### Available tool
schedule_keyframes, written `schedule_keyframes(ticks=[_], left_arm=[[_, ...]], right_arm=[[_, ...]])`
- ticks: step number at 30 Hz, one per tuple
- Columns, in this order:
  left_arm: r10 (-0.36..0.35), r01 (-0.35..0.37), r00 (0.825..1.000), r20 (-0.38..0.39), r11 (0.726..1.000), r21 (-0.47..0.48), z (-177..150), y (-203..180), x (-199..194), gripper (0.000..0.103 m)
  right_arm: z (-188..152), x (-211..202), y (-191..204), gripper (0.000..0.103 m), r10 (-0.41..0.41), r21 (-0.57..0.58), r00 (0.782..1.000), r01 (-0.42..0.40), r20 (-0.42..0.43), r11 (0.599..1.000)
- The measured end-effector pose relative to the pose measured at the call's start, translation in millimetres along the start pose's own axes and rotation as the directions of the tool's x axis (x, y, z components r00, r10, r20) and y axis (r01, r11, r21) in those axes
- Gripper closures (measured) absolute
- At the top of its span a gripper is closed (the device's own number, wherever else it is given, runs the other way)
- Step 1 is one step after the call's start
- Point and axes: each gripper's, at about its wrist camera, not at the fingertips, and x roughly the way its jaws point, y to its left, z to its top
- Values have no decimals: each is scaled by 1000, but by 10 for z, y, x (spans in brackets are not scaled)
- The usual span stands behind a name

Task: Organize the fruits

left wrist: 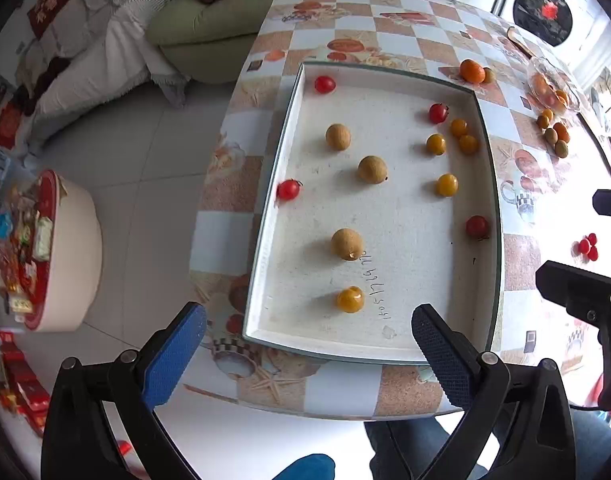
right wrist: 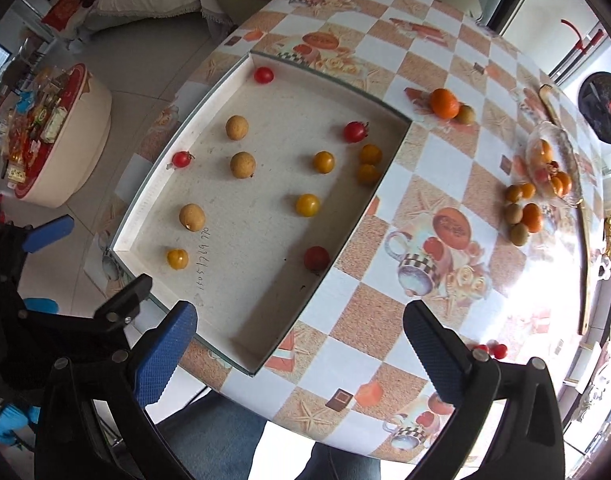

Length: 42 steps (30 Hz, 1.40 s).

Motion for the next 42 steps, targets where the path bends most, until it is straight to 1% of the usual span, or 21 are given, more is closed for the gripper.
schedule_keyframes(ticks=[8,13,20,42], left_arm=[[4,-3,1000,-16,999,45,42,-56,-85,0],[1,-1,1000,2,999,51,70,-58,-155,0],[1,-2,1000,17,998,60,71,-83,-203,0],[14,-15,1000,20,997,73,48,-111,-216,0]], right_arm=[[-31,-121,2,0,-26,8,999,25,39,1000],[-53,-164,5,0,-39,8,998,38,53,999],[-73,-196,1,0,-43,10,997,42,62,999],[-71,-217,66,0,-35,11,997,35,70,999]])
